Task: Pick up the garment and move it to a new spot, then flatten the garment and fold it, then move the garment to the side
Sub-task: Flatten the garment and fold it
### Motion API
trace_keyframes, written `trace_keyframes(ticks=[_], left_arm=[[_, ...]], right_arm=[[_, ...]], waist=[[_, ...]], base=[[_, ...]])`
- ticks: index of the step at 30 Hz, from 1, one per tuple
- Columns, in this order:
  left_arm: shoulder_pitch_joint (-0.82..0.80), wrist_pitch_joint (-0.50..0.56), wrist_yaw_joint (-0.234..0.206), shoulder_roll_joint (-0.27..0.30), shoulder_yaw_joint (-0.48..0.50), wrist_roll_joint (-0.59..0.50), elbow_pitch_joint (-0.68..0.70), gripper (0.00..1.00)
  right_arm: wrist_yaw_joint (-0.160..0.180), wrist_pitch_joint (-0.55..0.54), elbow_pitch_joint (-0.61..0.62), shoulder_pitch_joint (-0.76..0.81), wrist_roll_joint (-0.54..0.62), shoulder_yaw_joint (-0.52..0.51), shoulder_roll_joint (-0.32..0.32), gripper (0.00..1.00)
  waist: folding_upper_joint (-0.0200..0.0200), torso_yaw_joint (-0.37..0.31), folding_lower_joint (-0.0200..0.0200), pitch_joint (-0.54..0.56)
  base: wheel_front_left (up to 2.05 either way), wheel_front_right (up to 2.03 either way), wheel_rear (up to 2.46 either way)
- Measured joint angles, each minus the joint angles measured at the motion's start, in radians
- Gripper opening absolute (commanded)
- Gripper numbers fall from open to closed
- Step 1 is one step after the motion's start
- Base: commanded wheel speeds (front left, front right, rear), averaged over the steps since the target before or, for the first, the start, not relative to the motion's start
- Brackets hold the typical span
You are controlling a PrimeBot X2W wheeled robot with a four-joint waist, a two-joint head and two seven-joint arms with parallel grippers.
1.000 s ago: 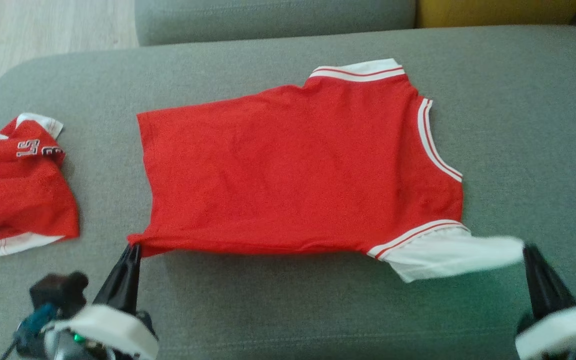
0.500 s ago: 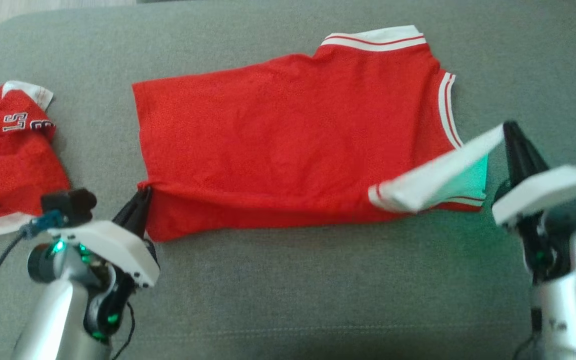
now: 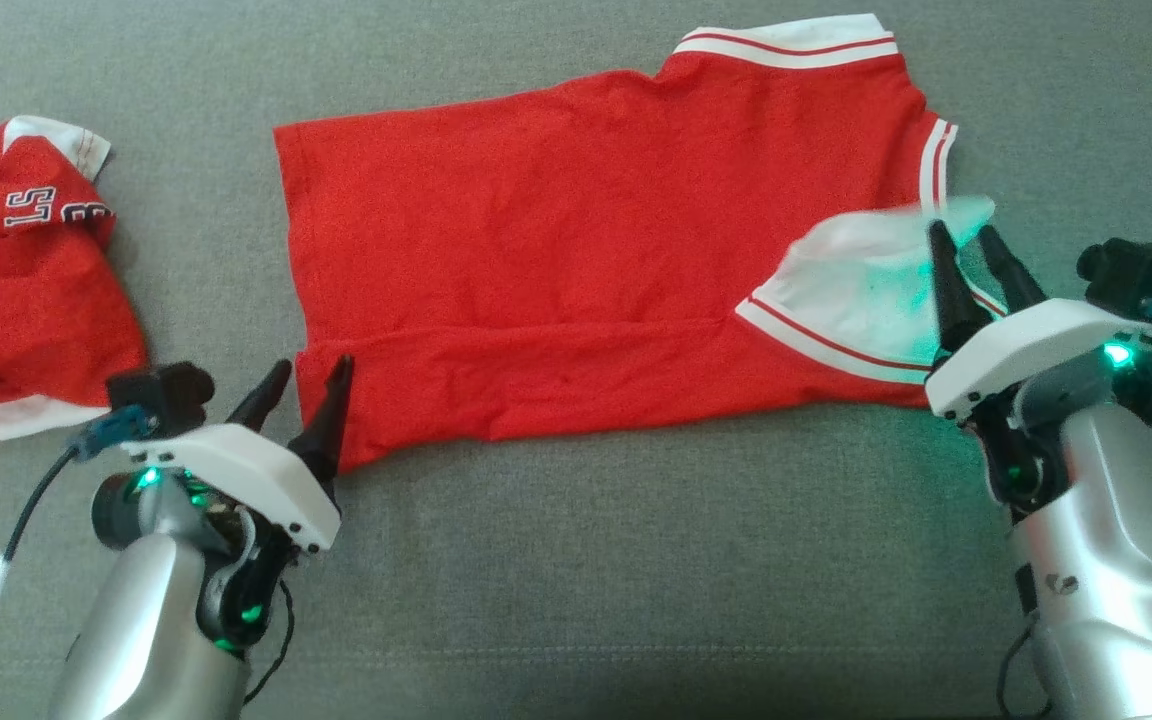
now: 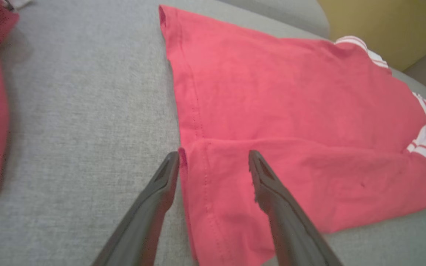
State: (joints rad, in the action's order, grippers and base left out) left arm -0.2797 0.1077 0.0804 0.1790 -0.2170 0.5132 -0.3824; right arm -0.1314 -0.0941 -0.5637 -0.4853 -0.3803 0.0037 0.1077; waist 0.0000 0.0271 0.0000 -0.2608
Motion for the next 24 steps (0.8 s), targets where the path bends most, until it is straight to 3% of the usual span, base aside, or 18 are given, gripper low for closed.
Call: trace_keyframes(ticks=[5,11,16,24], left_arm=[[0.033,-0.133,-0.031,-0.01,0.01,-0.021,0.024,1.0],[0.12,-0.279,-0.088,-0.016,0.008,-0.095,0.101,1.0],[0.149,-0.323,-0.123,-0.005,0.007,-0.151,0.185,1.0],[0.272,-0.318,-0.164,0.013,0.001,-0.176,0.26,1.0]], right_arm=[[0.0,0.122,0.01,0.012,-0.004,0.037,0.005,1.0],[0.0,0.2,0.133,0.117,0.049,0.04,0.019,1.0],[0.0,0.196,0.286,0.239,0.119,0.02,0.017,1.0],[0.0,0.101,0.499,0.424,0.184,0.011,-0.008,1.0]], waist=[[0.0,-0.006,0.0,0.023],[0.0,-0.006,0.0,0.068],[0.0,-0.014,0.0,0.107],[0.0,-0.038,0.0,0.161]], base=[[0.0,0.0,0.0],[0.0,0.0,0.0],[0.0,0.0,0.0],[0.0,0.0,0.0]])
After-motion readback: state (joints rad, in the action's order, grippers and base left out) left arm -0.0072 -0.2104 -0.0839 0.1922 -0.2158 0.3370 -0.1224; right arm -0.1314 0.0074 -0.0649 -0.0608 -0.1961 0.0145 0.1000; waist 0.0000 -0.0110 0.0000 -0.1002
